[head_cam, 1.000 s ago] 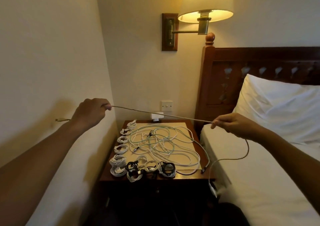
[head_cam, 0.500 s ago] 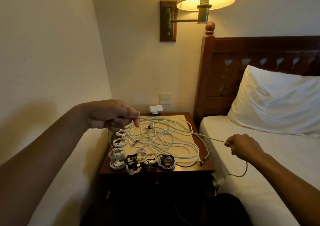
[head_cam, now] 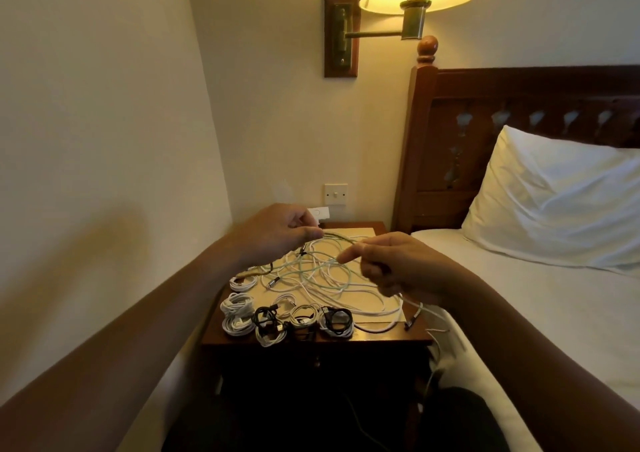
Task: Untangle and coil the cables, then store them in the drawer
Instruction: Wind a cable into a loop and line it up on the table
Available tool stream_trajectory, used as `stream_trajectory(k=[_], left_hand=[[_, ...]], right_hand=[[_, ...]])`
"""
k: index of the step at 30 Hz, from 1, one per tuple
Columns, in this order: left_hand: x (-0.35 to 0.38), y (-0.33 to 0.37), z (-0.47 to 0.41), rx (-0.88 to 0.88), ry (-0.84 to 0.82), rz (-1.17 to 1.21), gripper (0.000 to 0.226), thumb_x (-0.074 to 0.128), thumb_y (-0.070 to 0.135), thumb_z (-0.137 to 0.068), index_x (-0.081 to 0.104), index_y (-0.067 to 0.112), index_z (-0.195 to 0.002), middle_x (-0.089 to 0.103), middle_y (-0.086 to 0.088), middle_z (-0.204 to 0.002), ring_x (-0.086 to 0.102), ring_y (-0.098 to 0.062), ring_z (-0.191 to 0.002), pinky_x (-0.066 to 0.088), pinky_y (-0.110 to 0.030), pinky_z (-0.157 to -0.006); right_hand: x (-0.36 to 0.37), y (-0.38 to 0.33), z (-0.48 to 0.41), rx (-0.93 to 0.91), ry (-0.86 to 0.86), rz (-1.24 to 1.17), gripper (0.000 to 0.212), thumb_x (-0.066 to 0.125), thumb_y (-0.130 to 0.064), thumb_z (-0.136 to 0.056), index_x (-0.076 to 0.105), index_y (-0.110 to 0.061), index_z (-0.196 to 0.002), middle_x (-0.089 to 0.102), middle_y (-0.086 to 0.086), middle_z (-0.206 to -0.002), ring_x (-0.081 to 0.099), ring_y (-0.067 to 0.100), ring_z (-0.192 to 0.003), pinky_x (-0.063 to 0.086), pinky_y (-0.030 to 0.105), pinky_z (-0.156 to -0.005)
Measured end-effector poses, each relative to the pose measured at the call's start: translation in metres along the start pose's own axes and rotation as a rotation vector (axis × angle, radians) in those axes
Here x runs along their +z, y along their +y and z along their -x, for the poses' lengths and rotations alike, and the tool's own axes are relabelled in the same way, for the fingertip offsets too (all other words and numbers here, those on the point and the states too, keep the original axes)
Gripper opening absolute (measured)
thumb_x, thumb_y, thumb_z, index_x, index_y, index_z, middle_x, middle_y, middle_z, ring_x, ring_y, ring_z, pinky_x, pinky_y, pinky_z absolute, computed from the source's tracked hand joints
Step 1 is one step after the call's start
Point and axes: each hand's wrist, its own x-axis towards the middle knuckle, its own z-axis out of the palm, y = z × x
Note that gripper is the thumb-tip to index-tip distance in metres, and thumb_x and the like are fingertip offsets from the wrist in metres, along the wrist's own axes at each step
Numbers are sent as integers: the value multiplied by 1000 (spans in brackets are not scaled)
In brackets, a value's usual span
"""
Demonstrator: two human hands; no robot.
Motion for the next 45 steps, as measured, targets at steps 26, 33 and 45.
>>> stream_trajectory(k=[26, 33, 45], left_hand=[[18, -10, 38, -171, -317, 686, 29, 62, 35, -96, 70, 7, -95, 44, -2, -54, 28, -11, -43, 27, -22, -43], [20, -22, 48, -115, -210, 389, 24, 57, 25, -104, 73, 8, -100, 68, -6, -74, 61, -18, -66, 51, -26, -67], [21, -34, 36, -138, 207, 123, 21, 53, 13, -105, 71, 12, -93, 72, -9, -69, 51, -4, -43, 40, -15, -46]], right_hand=[[13, 9, -5, -348, 169, 548, 19, 56, -32, -104, 74, -27, -109, 63, -6, -71, 54, 13, -60, 47, 30, -56], [-10, 18, -14, -394, 517, 499, 23, 59, -28, -103, 80, -29, -93, 63, -15, -60, 51, 4, -54, 42, 32, -58], [14, 16, 6, -414, 317, 465, 14, 65, -25, -99, 80, -25, -97, 75, -5, -79, 65, 12, -70, 54, 30, -62]])
